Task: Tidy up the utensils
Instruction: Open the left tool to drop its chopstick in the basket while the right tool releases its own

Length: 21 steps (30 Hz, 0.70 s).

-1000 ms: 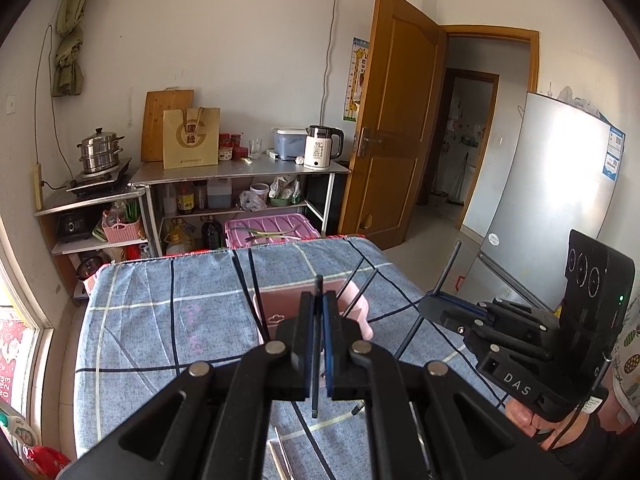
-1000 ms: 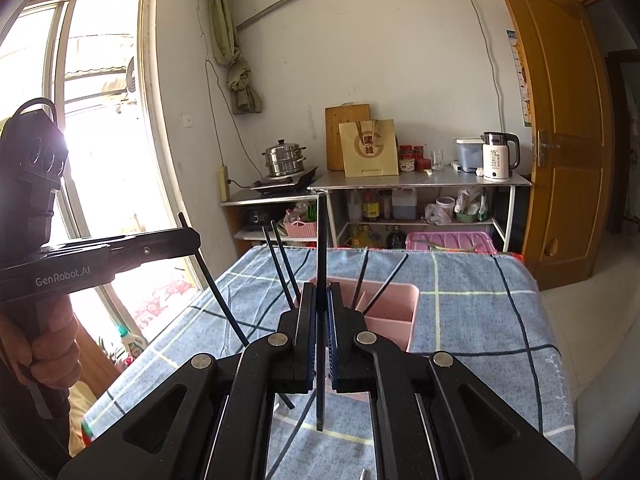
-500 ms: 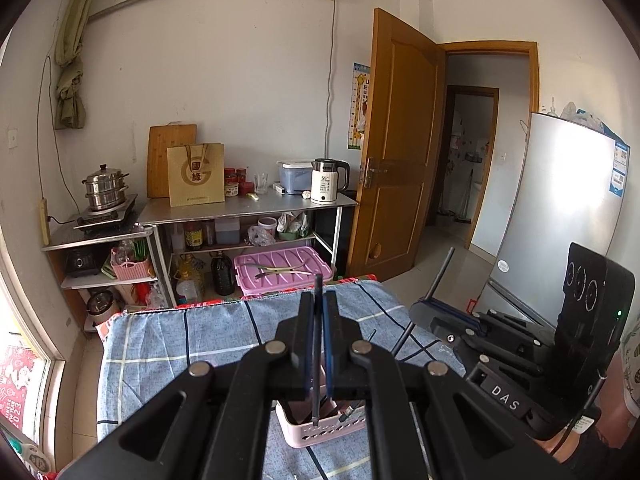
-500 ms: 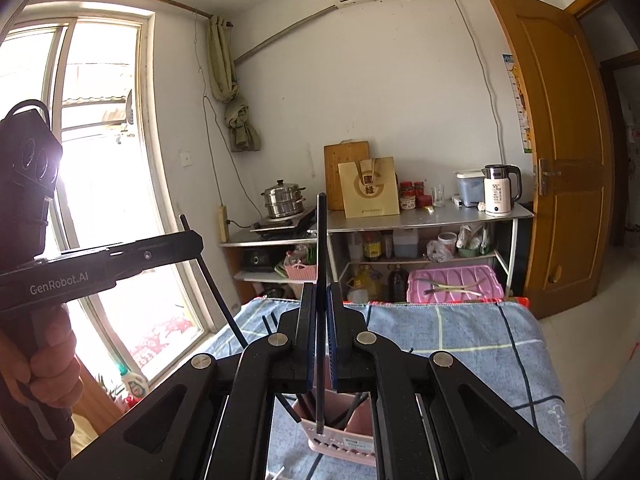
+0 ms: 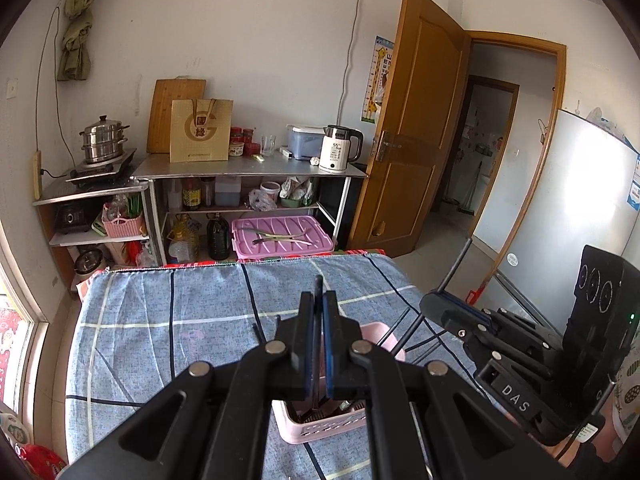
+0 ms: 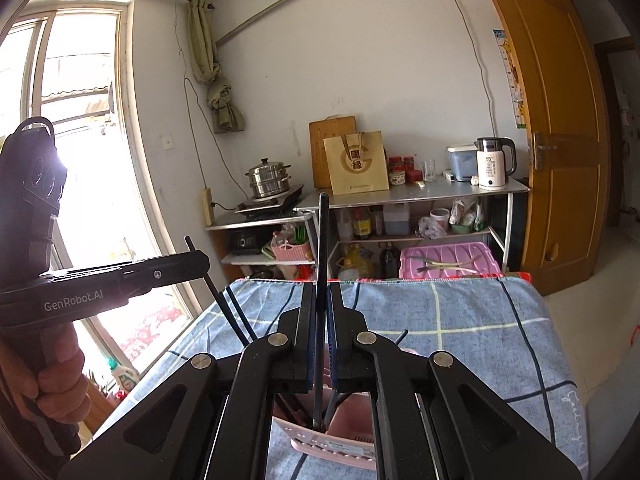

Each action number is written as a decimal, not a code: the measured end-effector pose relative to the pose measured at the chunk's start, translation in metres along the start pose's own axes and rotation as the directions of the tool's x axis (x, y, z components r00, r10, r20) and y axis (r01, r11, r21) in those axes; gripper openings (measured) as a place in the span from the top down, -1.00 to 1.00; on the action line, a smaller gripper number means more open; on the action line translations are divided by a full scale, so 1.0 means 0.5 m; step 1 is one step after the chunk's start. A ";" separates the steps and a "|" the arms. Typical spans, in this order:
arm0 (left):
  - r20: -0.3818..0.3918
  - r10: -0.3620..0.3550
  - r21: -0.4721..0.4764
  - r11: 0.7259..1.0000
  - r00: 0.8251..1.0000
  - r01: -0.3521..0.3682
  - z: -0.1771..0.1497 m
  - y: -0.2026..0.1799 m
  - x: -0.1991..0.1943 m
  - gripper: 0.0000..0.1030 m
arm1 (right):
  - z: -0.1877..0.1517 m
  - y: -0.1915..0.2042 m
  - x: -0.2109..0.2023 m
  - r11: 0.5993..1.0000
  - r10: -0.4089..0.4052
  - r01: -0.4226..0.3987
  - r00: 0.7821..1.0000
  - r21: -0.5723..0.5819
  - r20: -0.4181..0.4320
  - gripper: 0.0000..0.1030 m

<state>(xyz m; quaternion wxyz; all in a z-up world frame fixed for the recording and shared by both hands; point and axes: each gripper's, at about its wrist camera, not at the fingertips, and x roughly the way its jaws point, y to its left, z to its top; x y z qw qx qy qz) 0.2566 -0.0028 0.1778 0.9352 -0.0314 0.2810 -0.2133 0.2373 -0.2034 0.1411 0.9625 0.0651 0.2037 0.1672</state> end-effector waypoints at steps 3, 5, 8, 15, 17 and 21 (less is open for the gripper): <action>-0.028 -0.001 -0.009 1.000 1.000 0.000 -0.019 0.008 0.019 0.91 | -0.015 -0.006 0.014 1.000 -0.004 0.004 1.000 0.003 -0.028 0.91; -0.052 0.001 -0.014 1.000 0.999 -0.002 -0.031 0.013 0.036 0.91 | -0.027 -0.005 0.025 1.000 -0.017 0.017 0.999 -0.006 -0.052 0.91; -0.082 0.002 -0.028 1.000 0.997 -0.004 -0.048 0.024 0.055 0.91 | -0.046 -0.007 0.042 1.000 -0.014 0.014 0.995 -0.003 -0.100 0.91; -0.096 0.020 -0.044 0.999 0.995 -0.025 -0.069 0.042 0.064 0.89 | -0.061 -0.035 0.060 0.999 -0.015 0.021 0.988 0.036 -0.155 0.69; -0.081 0.021 -0.049 0.998 0.996 -0.025 -0.069 0.045 0.056 0.80 | -0.057 -0.036 0.049 0.999 -0.009 0.015 0.990 0.037 -0.141 0.66; -0.038 0.018 -0.052 0.998 0.999 -0.020 -0.067 0.043 0.029 0.47 | -0.047 -0.031 0.020 1.000 -0.008 0.010 0.994 0.024 -0.109 0.62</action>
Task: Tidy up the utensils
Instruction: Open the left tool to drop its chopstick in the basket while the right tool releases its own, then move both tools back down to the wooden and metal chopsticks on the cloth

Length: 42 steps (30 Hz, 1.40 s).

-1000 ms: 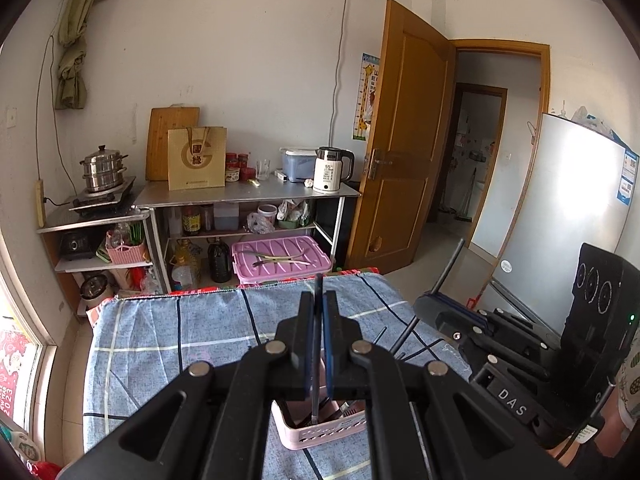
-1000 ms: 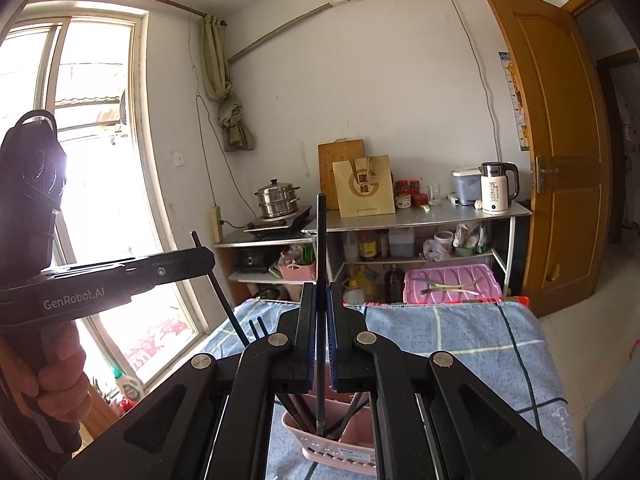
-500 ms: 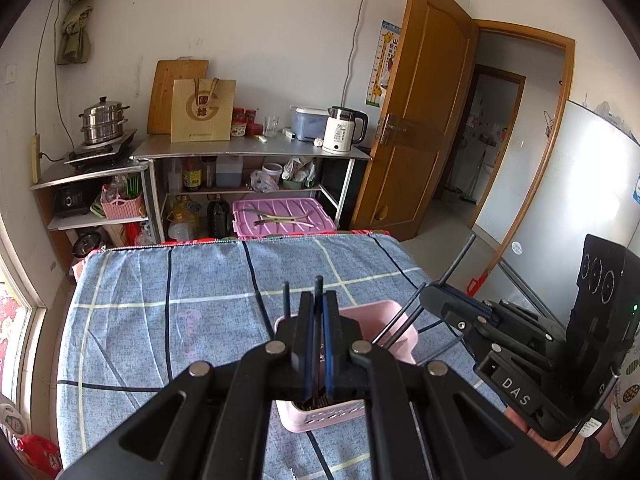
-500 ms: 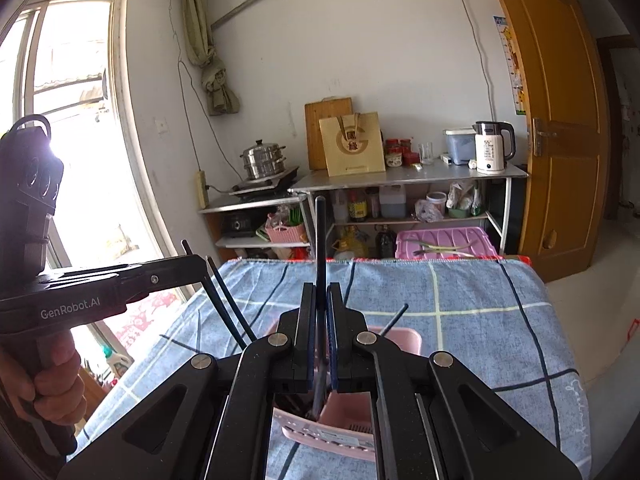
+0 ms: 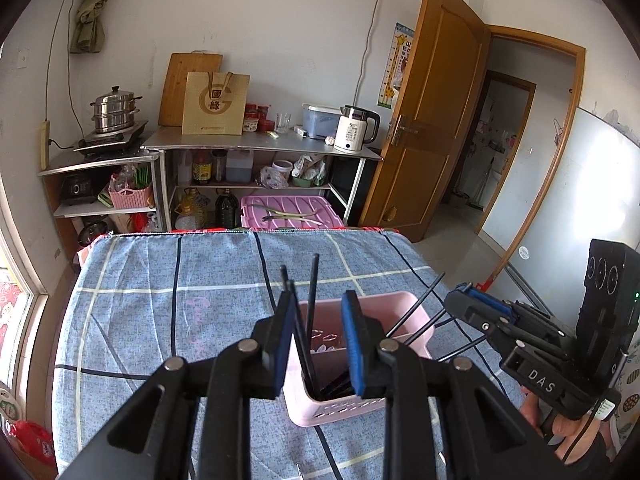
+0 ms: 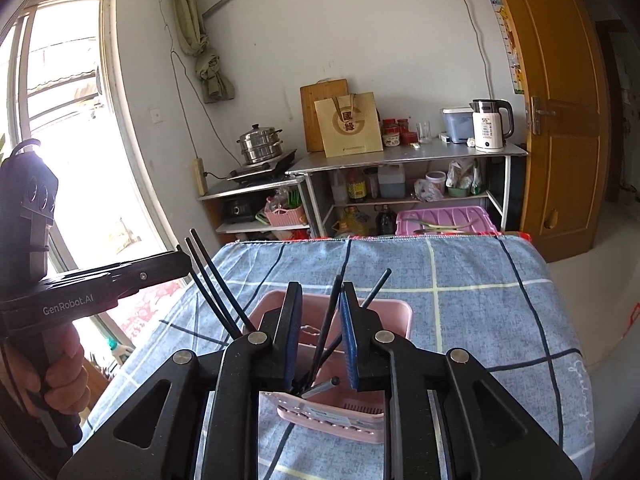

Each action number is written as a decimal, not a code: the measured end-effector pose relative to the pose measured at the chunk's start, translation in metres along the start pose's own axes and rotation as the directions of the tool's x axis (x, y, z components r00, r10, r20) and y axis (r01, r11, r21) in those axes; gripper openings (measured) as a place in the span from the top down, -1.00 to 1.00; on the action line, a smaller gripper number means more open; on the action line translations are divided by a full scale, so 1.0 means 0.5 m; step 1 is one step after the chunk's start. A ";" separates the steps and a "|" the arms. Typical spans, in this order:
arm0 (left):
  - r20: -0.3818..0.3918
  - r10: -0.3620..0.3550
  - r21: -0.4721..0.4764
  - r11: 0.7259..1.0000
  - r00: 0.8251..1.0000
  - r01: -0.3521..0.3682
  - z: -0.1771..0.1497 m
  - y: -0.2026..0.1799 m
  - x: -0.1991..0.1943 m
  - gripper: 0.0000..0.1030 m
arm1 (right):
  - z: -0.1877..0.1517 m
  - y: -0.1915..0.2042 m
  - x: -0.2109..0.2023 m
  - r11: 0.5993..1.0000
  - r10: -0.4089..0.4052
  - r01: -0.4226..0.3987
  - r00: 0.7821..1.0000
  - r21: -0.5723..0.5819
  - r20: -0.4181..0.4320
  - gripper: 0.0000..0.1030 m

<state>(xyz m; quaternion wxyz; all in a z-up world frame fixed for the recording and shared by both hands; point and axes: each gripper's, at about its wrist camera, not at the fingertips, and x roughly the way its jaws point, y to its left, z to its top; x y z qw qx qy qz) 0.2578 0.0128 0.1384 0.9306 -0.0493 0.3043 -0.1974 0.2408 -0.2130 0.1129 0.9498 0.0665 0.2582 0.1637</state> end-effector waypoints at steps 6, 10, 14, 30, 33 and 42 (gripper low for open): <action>0.061 0.005 0.013 1.000 0.998 -0.006 -0.007 -0.014 -0.055 0.42 | -0.002 -0.001 -0.060 1.000 0.007 -0.007 0.999 -0.001 0.054 0.61; 0.089 0.003 0.029 1.000 0.996 -0.006 -0.024 -0.024 -0.092 0.42 | -0.013 -0.007 -0.103 1.000 0.009 -0.009 0.996 0.001 0.084 0.61; 0.100 0.001 0.047 0.999 0.995 -0.006 -0.050 -0.036 -0.120 0.41 | -0.034 -0.015 -0.137 1.000 0.003 -0.003 0.996 0.007 0.091 0.61; 0.023 0.042 0.031 0.999 0.999 -0.043 -0.233 -0.004 -0.136 0.42 | -0.195 -0.050 -0.206 0.999 -0.012 0.012 1.000 0.038 -0.008 0.61; -0.035 0.059 0.008 0.998 0.998 -0.059 -0.280 0.019 -0.112 0.42 | -0.236 -0.060 -0.202 0.998 -0.021 0.024 0.998 0.058 -0.057 0.61; -0.213 0.071 -0.056 0.995 0.974 -0.085 -0.391 0.058 -0.015 0.42 | -0.359 -0.088 -0.157 0.994 -0.067 0.085 0.970 0.070 -0.235 0.61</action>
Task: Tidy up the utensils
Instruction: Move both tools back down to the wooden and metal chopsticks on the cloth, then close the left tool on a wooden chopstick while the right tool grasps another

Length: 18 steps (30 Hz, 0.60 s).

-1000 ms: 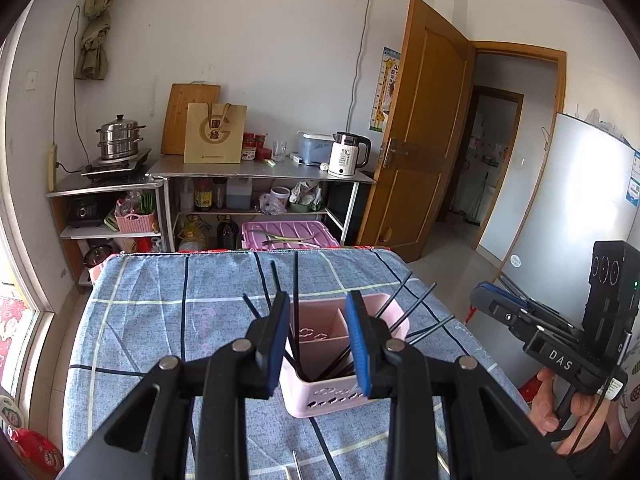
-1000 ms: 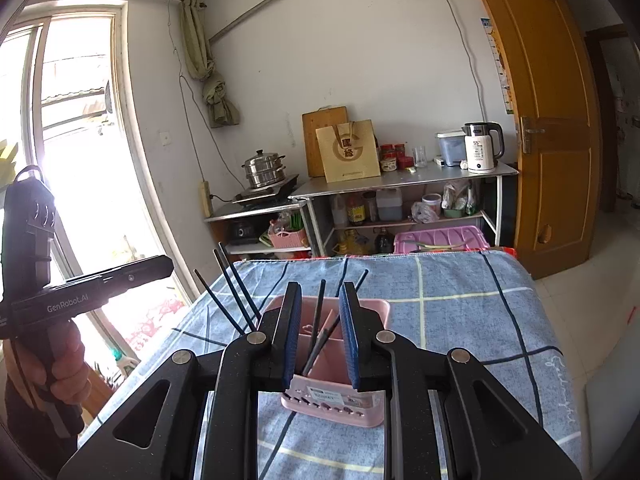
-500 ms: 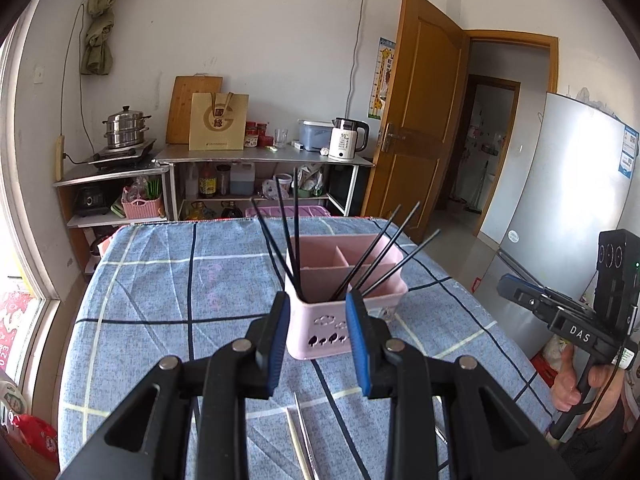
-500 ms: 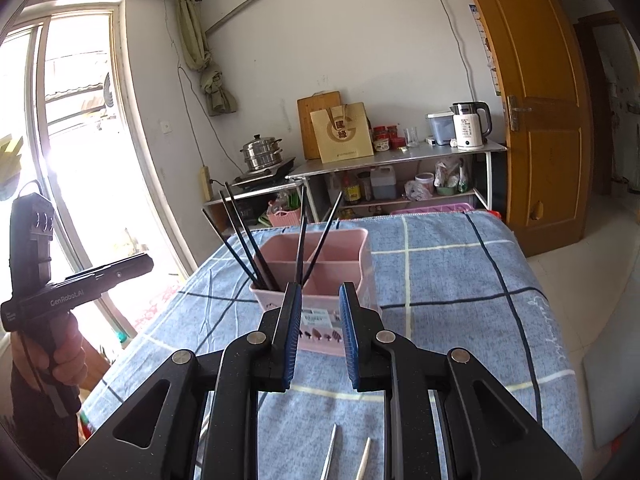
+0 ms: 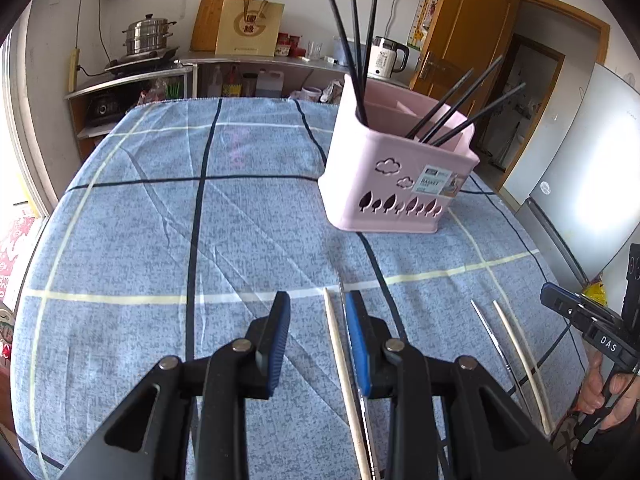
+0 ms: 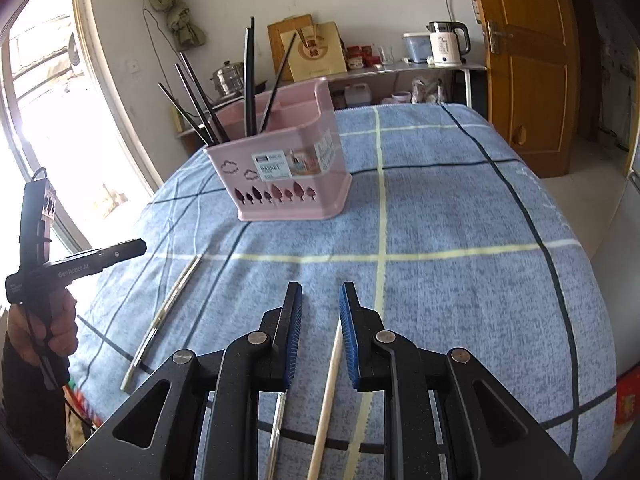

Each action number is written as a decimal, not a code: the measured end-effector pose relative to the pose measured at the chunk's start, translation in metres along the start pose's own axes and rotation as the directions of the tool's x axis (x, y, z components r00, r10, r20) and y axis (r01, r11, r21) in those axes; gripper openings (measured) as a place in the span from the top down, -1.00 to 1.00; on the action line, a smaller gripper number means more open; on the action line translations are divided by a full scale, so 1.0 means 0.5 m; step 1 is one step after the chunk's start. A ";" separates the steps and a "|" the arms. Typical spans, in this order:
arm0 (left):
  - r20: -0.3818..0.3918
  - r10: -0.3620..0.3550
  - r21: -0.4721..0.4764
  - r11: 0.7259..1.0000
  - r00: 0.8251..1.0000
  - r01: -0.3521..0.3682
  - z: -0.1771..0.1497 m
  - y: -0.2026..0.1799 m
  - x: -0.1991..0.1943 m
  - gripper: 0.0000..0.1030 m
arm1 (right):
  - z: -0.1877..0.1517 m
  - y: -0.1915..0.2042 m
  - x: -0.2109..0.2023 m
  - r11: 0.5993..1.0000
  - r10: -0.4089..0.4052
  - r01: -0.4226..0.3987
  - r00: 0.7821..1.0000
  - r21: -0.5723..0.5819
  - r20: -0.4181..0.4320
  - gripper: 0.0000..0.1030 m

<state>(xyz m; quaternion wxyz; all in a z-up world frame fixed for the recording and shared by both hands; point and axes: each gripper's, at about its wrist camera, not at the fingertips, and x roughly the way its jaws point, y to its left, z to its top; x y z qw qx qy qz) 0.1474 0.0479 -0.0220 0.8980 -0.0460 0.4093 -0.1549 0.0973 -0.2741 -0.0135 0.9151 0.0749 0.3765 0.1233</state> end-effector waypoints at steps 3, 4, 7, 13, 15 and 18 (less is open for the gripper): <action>-0.040 0.008 0.005 1.000 0.999 -0.008 -0.009 0.000 0.031 0.42 | -0.016 -0.009 0.016 1.000 -0.018 0.018 0.999 0.005 -0.032 0.61; -0.052 0.009 0.006 1.000 0.999 -0.009 -0.009 0.001 0.042 0.42 | -0.019 -0.011 0.022 1.000 -0.021 0.021 0.999 0.004 -0.041 0.61; -0.080 0.023 0.010 1.000 0.997 -0.022 -0.011 0.000 0.065 0.42 | -0.029 -0.015 0.037 1.000 -0.030 0.030 0.997 0.003 -0.065 0.61; -0.102 0.033 0.032 0.999 0.994 -0.030 -0.012 -0.014 0.085 0.42 | -0.040 -0.019 0.058 0.999 -0.035 0.036 0.995 0.005 -0.095 0.61; -0.109 0.039 0.038 0.999 0.993 -0.035 -0.014 -0.018 0.089 0.42 | -0.041 -0.019 0.062 0.999 -0.036 0.036 0.994 0.004 -0.101 0.61; -0.121 0.057 0.049 0.997 0.991 -0.052 -0.012 -0.023 0.099 0.42 | -0.042 -0.018 0.067 0.999 -0.038 0.038 0.993 0.000 -0.110 0.61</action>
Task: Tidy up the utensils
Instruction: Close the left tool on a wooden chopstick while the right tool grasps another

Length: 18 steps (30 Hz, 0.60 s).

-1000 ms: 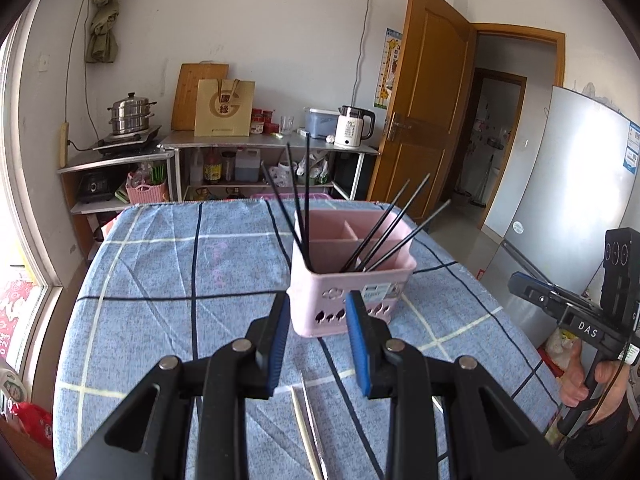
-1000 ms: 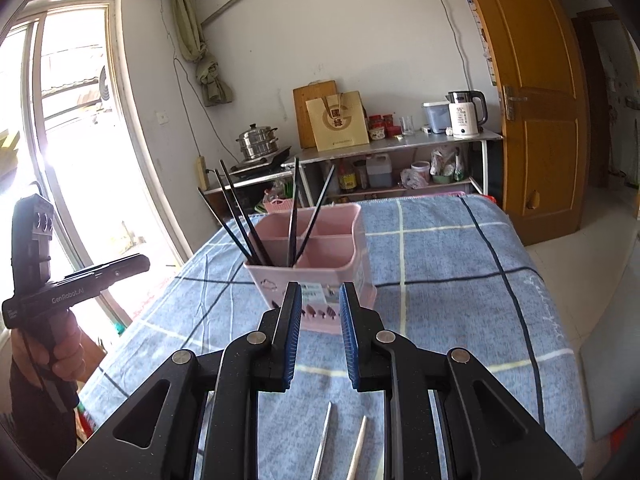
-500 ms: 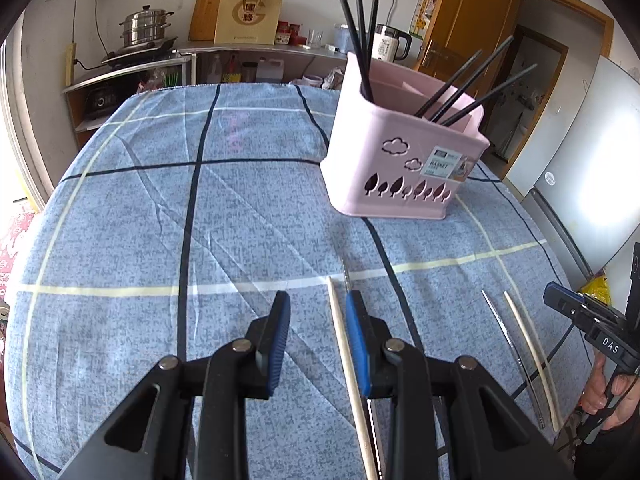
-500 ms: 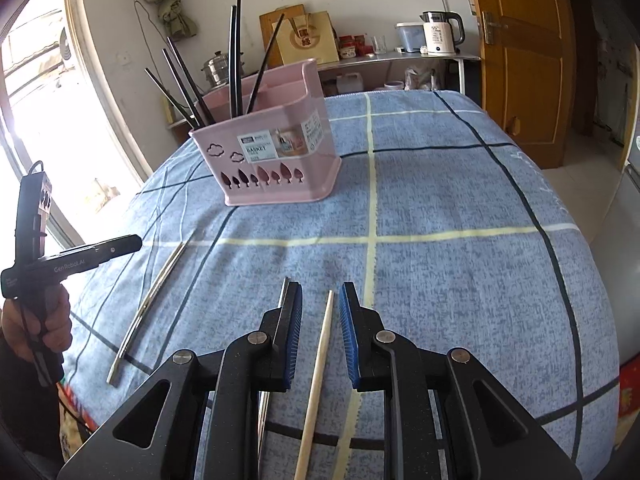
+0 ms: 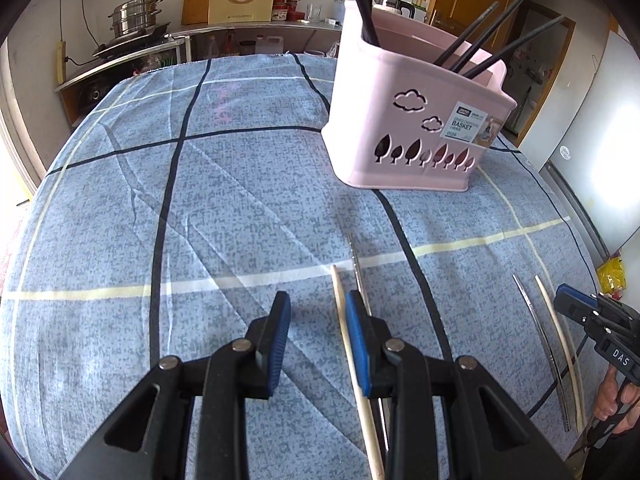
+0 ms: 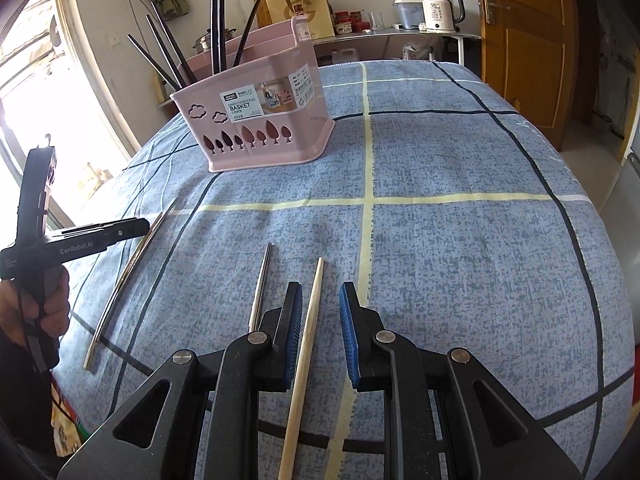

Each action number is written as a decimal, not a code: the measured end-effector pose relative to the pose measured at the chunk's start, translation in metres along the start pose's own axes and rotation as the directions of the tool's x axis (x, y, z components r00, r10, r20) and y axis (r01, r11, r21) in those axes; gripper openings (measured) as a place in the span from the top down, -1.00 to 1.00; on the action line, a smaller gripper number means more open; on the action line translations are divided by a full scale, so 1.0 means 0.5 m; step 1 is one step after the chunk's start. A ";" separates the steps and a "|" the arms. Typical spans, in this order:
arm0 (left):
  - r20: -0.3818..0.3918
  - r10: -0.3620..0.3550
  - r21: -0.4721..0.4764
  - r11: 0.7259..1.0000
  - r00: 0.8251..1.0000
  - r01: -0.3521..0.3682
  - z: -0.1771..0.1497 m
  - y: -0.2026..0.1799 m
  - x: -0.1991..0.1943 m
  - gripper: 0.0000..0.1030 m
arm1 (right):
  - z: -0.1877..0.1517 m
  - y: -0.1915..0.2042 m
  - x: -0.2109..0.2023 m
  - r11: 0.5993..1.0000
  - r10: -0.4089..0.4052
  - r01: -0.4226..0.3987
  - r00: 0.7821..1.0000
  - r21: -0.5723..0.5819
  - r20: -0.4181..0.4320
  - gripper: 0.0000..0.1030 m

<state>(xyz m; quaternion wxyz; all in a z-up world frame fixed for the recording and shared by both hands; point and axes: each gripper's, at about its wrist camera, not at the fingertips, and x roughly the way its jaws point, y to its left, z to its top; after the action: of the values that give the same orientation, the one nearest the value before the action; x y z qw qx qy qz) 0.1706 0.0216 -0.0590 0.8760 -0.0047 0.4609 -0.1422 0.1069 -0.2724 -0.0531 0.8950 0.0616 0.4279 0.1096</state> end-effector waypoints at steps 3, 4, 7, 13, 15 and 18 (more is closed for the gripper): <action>-0.007 0.007 0.010 1.000 1.000 -0.007 0.003 -0.003 0.006 0.42 | -0.003 0.001 0.003 1.000 -0.004 0.004 1.000 -0.003 -0.007 0.61; -0.009 0.013 0.014 1.000 1.000 -0.013 0.005 -0.003 0.010 0.42 | -0.001 0.003 0.006 1.000 -0.007 0.007 1.000 -0.004 -0.009 0.61; -0.005 0.038 0.040 0.998 0.999 -0.037 0.005 -0.010 0.011 0.42 | -0.002 0.002 0.008 1.000 -0.013 0.013 1.000 -0.006 -0.016 0.61; 0.005 0.079 0.101 0.992 0.997 -0.079 -0.004 -0.031 0.009 0.59 | -0.001 0.010 0.017 0.999 -0.036 0.035 0.999 -0.025 -0.031 0.64; 0.006 0.079 0.108 0.991 0.997 -0.079 -0.009 -0.032 0.006 0.70 | 0.000 0.012 0.019 0.999 -0.044 0.043 0.998 -0.032 -0.034 0.64; 0.006 0.082 0.114 0.990 0.997 -0.083 -0.015 -0.031 0.001 0.75 | 0.005 0.017 0.023 0.997 -0.057 0.056 0.997 -0.045 -0.042 0.64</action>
<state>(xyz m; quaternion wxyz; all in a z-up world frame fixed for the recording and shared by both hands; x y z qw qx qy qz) 0.1613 0.0078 -0.0616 0.8803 0.0643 0.4511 -0.1319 0.1146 -0.2616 -0.0583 0.8895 0.0275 0.4461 0.0949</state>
